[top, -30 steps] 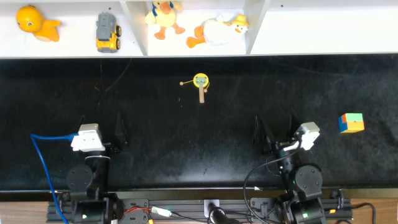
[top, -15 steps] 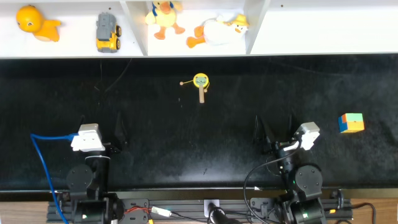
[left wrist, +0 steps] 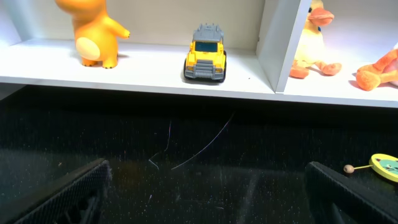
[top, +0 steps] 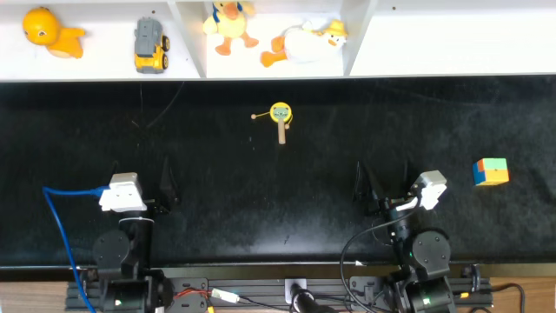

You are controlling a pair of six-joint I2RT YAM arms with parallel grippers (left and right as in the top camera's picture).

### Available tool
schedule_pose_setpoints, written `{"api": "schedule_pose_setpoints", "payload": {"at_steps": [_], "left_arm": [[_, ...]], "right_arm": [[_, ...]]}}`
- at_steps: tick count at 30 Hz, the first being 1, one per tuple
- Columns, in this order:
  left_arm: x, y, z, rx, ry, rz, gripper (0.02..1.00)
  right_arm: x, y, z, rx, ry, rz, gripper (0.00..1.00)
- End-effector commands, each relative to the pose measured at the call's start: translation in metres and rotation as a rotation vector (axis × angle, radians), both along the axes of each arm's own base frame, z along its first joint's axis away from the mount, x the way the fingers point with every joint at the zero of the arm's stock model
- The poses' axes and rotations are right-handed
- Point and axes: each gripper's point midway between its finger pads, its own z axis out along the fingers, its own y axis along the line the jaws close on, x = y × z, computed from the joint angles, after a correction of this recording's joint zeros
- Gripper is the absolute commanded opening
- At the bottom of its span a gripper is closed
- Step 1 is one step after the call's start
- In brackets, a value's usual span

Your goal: Store Toys

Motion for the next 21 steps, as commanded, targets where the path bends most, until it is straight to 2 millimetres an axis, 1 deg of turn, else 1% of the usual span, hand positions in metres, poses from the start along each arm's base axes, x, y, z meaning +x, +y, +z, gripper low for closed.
{"api": "schedule_pose_setpoints", "payload": {"at_steps": [1,18,21], "left_arm": [[0.000,-0.001,-0.001,-0.021,-0.009,-0.001,0.998],[0.000,-0.001,-0.001,-0.021,-0.009,-0.001,0.998],[0.000,-0.001,-0.001,-0.021,-0.009,-0.001,0.998]], "right_arm": [[0.000,0.002,-0.004,-0.004,0.001,0.011,0.993],[0.000,0.003,-0.004,0.004,0.002,0.014,0.996],[-0.004,0.014,-0.003,0.002,-0.002,0.085,0.998]]}}
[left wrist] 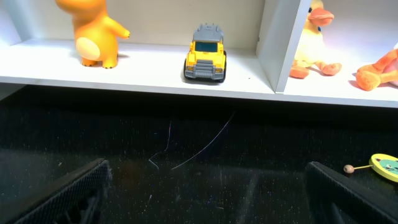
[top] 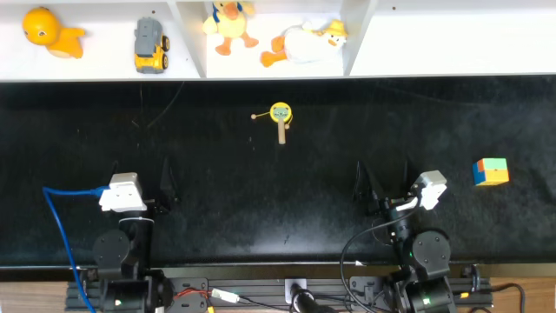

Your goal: Store Toys

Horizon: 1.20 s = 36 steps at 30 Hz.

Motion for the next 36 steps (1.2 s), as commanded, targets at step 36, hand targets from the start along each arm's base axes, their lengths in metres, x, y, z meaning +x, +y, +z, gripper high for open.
{"api": "schedule_pose_setpoints", "payload": {"at_steps": [36], "left_arm": [[0.000,-0.001,-0.001,-0.021,-0.009,-0.001,0.998]], "right_arm": [[0.038,0.075,0.103,-0.445,0.461,0.438,1.000]]}}
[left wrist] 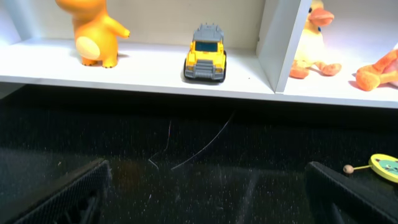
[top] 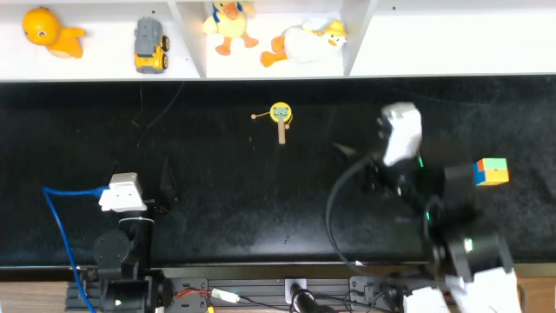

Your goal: Store Toys

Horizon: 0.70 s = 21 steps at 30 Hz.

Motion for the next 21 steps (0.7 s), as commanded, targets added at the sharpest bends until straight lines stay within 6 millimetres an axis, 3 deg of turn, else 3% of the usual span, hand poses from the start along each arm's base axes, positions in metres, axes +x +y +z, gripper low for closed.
{"api": "schedule_pose_setpoints", "payload": {"at_steps": [1,6,10,15,21], "left_arm": [[0.000,-0.001,-0.001,-0.017,-0.009,-0.002,0.998],[0.000,-0.001,-0.001,-0.017,-0.009,-0.002,0.996],[0.000,-0.001,-0.001,-0.018,-0.009,-0.002,0.998],[0.000,-0.001,-0.001,-0.018,-0.009,-0.002,0.998],[0.000,-0.001,-0.001,-0.017,-0.009,-0.002,0.998]], "right_arm": [[0.023,0.021,0.024,-0.101,-0.013,0.084,1.000],[0.045,0.055,0.016,-0.158,0.085,0.055,0.998],[0.049,0.090,-0.006,-0.171,0.193,0.062,1.000],[0.046,0.127,-0.046,-0.214,0.351,0.037,1.000],[0.037,0.139,-0.097,-0.272,0.548,-0.058,0.976]]}}
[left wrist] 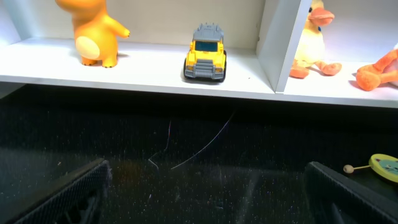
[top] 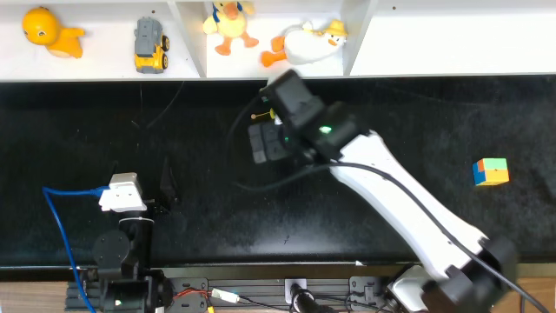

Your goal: Store Toys

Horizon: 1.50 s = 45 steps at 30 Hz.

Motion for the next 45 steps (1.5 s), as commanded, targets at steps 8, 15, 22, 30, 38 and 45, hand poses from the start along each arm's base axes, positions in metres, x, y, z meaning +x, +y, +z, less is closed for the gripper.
{"api": "schedule_pose_setpoints", "payload": {"at_steps": [8,15,22,30,38,45], "left_arm": [[0.000,-0.001,0.000,-0.018,-0.009,-0.002,0.998],[0.000,-0.001,0.000,-0.017,-0.009,-0.002,0.998],[0.000,-0.001,0.000,-0.018,-0.009,-0.002,0.998],[0.000,-0.001,0.000,-0.017,-0.009,-0.002,0.998],[0.000,-0.001,0.000,-0.018,-0.009,-0.002,0.996],[0.000,-0.001,0.000,-0.017,-0.009,-0.002,0.996]], "right_arm": [[0.002,0.006,-0.059,-0.094,0.172,-0.190,0.932],[0.014,0.014,-0.090,-0.114,0.192,-0.199,0.862],[0.033,0.011,-0.112,-0.111,0.192,-0.224,0.818],[0.045,0.010,-0.123,-0.112,0.171,-0.194,0.748],[0.054,0.017,-0.134,-0.094,0.153,-0.194,0.669],[0.055,0.018,-0.136,-0.097,0.155,-0.194,0.566]]}}
